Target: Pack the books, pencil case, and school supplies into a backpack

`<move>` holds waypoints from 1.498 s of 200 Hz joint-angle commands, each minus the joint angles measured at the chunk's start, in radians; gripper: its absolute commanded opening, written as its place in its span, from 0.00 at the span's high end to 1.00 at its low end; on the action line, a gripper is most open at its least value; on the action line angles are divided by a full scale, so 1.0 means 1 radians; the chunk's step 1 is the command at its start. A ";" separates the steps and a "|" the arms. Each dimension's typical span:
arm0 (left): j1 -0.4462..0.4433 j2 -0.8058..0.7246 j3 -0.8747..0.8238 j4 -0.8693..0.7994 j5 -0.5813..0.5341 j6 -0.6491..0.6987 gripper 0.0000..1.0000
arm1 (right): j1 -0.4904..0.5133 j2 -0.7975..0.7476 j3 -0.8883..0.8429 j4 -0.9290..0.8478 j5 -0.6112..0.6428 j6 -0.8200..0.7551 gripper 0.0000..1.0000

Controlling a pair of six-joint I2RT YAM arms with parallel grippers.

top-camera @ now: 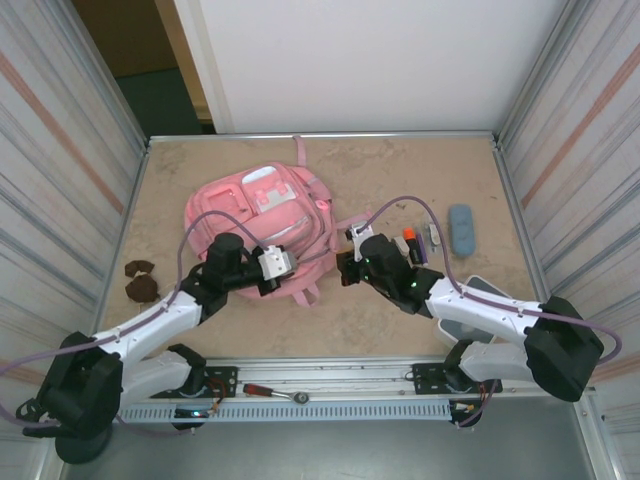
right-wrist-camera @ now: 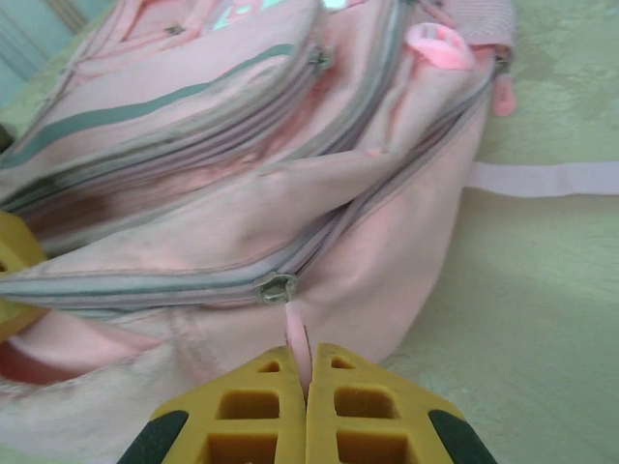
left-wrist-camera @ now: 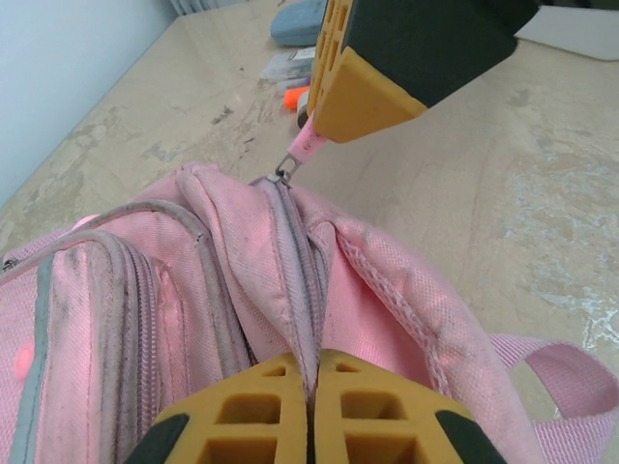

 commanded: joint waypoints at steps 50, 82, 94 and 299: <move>0.148 -0.136 -0.042 0.019 0.188 -0.020 1.00 | -0.120 0.067 0.035 -0.147 0.165 0.021 1.00; 0.125 -0.058 -0.019 -0.057 0.078 -0.004 0.87 | -0.098 0.050 0.001 -0.014 0.031 0.023 1.00; 0.078 -0.040 -0.002 -0.096 0.015 0.017 0.70 | -0.080 0.036 -0.004 0.011 0.018 0.023 1.00; -0.130 0.061 0.072 0.041 -0.115 0.000 1.00 | -0.064 0.046 -0.038 0.040 0.142 -0.001 1.00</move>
